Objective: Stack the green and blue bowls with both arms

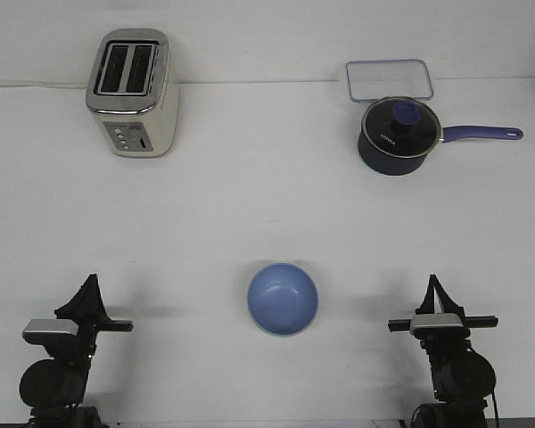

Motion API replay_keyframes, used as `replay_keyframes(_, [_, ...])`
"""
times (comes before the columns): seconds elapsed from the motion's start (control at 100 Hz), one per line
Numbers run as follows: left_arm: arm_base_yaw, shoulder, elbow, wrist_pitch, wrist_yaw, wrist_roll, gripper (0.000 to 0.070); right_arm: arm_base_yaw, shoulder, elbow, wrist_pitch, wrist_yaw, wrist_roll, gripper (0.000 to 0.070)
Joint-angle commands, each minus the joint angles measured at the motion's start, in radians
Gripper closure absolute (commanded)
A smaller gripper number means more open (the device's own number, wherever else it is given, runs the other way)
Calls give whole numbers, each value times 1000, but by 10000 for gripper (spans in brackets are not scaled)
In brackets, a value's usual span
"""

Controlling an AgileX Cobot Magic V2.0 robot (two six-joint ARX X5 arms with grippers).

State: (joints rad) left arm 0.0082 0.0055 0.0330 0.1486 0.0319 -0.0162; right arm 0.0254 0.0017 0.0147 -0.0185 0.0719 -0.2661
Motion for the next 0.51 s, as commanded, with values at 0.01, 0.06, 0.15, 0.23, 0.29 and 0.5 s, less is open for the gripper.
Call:
replay_keyframes(0.01, [-2,-1,-19,10,2,1,685,2,0,-2,35,0,-11,697])
replay_keyframes(0.06, [-2,-1,-19,10,2,1,685,2,0,-2,50,1,-11,698])
replay_keyframes(0.15, [-2,-1,-19,10,2,1,685,2,0,-2,63,0,-11,697])
replay_keyframes(0.23, [-2,-1,-19,10,2,1,685,2,0,-2,74,0,-11,698])
replay_keyframes(0.29, [-2,-1,-19,10,2,1,685,2,0,-2,81,0,-11,698])
replay_keyframes(0.5, [-2,0,-19,10,2,1,685,2,0,-2,87,0,-11,698])
